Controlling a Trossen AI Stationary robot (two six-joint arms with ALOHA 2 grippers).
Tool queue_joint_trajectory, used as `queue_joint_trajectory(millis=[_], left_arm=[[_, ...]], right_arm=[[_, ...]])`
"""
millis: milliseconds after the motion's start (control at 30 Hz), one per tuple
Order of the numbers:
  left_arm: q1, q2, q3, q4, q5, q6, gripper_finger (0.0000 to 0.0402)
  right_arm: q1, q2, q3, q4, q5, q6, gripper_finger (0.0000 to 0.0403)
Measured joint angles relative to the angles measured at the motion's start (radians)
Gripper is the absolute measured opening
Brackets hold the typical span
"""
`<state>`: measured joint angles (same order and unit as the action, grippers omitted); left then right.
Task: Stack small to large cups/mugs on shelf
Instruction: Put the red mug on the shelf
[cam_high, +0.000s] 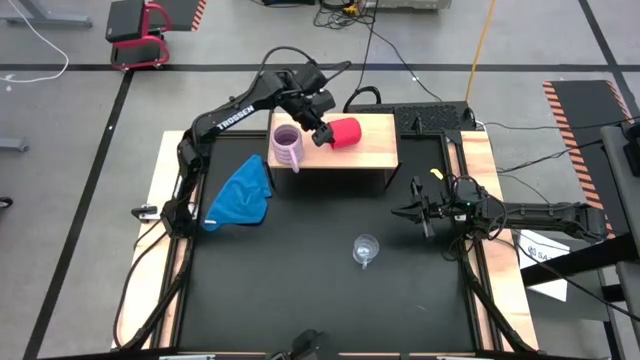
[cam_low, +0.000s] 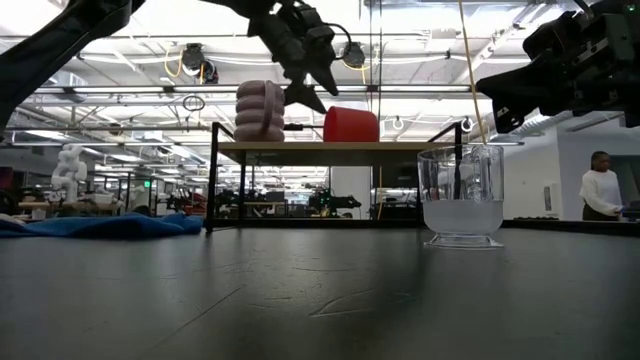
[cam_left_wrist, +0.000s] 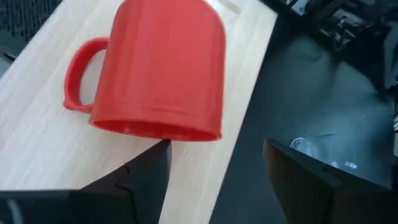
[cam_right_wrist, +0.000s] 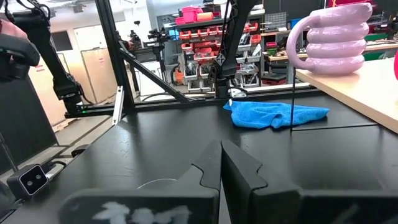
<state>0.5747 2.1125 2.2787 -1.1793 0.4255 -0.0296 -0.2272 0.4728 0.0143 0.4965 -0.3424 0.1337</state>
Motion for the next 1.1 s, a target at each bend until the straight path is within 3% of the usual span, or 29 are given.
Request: queue_joint_trajectory(millis=[333,500,700,1100], left_arm=[[0.004,-0.004,0.000,0.034,-0.031,-0.007,0.0253],[0.007,-0.004,-0.079,0.115,-0.041,-0.060,0.0253],[0.009,-0.002,-0.175,0.208,0.017,-0.082,0.0253],[-0.003,-0.004,-0.177,0.272,0.007,-0.049,0.0244]], right_arm=[[0.000,0.000,0.000,0.000,0.000,0.008,0.0000],[0.000,0.000,0.000,0.000,0.000,0.007,0.0000],[0.000,0.000,0.000,0.000,0.000,0.007,0.0000],[0.000,0.000,0.000,0.000,0.000,-0.007,0.0000]])
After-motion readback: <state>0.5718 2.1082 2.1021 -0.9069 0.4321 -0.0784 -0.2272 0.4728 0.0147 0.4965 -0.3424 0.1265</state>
